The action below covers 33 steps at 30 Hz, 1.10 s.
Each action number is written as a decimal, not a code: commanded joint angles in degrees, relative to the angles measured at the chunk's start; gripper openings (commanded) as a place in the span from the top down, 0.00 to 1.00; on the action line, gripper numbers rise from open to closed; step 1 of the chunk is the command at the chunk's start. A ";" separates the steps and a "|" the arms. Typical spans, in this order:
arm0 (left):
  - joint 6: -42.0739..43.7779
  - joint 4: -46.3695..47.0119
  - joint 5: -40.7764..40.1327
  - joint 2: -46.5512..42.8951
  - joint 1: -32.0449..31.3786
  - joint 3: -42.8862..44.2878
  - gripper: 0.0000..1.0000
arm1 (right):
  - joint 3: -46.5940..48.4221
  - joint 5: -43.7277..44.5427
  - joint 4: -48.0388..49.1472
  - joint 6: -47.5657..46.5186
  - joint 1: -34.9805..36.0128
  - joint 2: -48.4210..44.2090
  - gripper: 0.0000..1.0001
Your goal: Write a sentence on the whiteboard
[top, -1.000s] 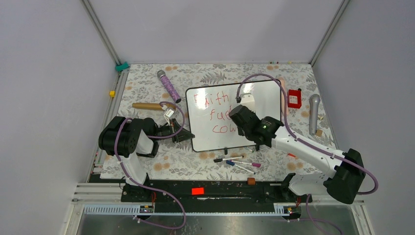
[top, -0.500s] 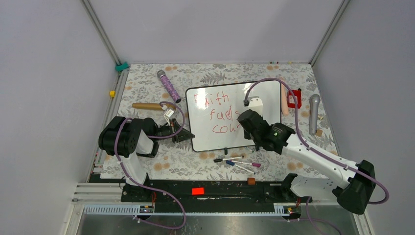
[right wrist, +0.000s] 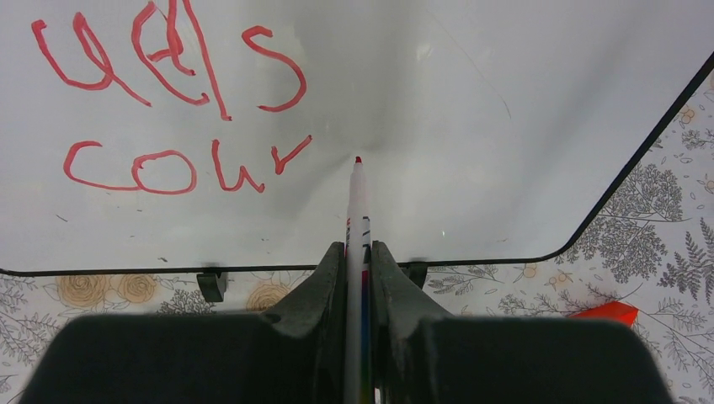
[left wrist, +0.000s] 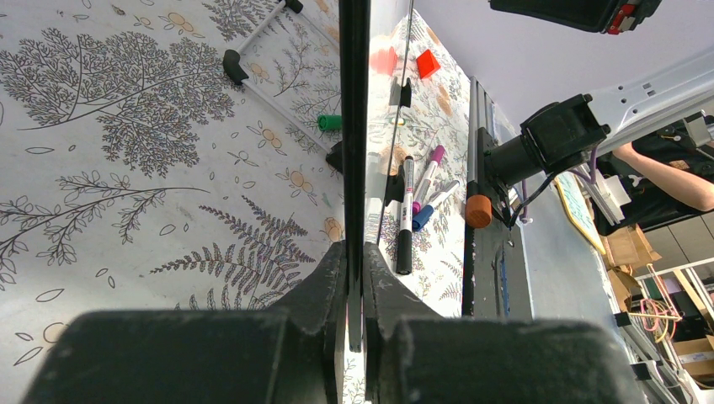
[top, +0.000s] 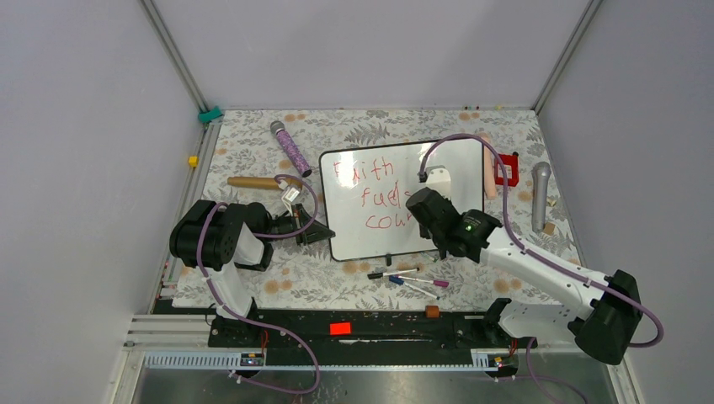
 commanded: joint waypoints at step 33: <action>0.53 3.87 1.37 0.11 -0.22 1.09 1.00 | 0.15 -0.48 -0.77 -0.50 -1.21 1.34 1.00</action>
